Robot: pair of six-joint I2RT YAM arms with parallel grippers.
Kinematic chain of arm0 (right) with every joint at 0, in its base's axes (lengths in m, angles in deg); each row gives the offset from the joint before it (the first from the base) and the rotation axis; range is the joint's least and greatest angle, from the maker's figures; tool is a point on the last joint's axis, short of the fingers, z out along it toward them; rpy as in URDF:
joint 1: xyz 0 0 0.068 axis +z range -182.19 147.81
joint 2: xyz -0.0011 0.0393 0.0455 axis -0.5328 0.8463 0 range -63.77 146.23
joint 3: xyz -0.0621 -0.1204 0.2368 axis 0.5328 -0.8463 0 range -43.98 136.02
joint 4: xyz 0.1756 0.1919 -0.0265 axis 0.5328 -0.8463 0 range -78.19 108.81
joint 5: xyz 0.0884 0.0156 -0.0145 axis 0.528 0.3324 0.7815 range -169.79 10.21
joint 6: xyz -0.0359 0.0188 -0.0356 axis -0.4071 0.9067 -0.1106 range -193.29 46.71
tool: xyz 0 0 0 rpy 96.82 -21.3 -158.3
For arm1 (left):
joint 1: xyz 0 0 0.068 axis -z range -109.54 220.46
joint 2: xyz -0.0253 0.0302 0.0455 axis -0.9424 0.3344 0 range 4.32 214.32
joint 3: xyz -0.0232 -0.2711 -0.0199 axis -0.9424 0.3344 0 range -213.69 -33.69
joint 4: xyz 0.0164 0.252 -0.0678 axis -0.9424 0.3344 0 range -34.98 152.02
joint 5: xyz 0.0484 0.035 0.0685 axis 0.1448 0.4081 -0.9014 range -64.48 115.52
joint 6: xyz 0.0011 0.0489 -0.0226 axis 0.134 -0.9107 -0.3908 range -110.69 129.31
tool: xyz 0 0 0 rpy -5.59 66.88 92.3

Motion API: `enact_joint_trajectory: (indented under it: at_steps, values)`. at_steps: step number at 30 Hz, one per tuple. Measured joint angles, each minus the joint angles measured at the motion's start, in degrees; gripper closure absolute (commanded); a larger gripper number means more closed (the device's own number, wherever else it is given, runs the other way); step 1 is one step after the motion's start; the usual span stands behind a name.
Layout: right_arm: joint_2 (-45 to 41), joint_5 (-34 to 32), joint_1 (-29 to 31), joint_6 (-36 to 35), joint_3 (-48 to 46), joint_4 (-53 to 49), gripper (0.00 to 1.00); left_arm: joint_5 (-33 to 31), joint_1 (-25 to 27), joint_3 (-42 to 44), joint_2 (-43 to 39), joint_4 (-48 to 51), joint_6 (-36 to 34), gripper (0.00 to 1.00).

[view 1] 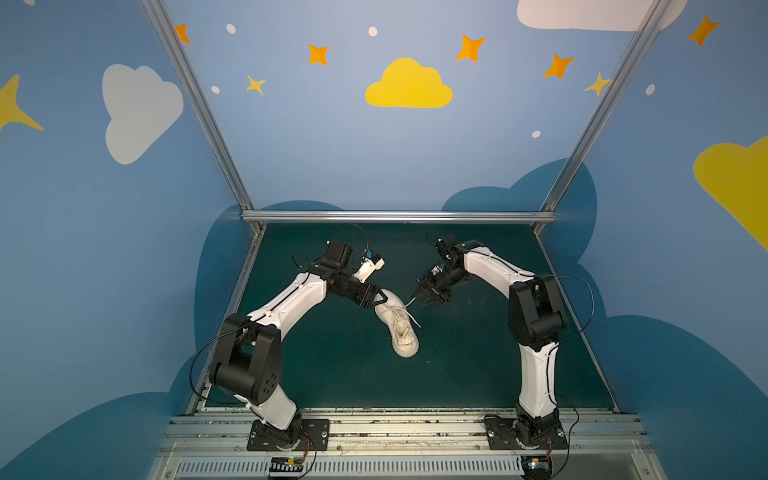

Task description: Tie the shoes

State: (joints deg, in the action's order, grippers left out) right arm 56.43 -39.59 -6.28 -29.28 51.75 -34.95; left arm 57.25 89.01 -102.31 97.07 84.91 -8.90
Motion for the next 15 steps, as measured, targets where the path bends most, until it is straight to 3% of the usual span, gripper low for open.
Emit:
enact_joint_trajectory:
  at_steps: [6, 15]
  values:
    - [0.55, 1.18, 0.0, 1.09, 0.81, -0.42, 0.56, 0.48, 0.0, -5.18, 5.16, 7.34, -22.95, 0.4]
    - [1.77, 2.34, 0.0, 2.45, 0.83, -0.42, 0.56, -0.37, 0.39, -11.76, 13.77, 11.41, -38.05, 0.47]
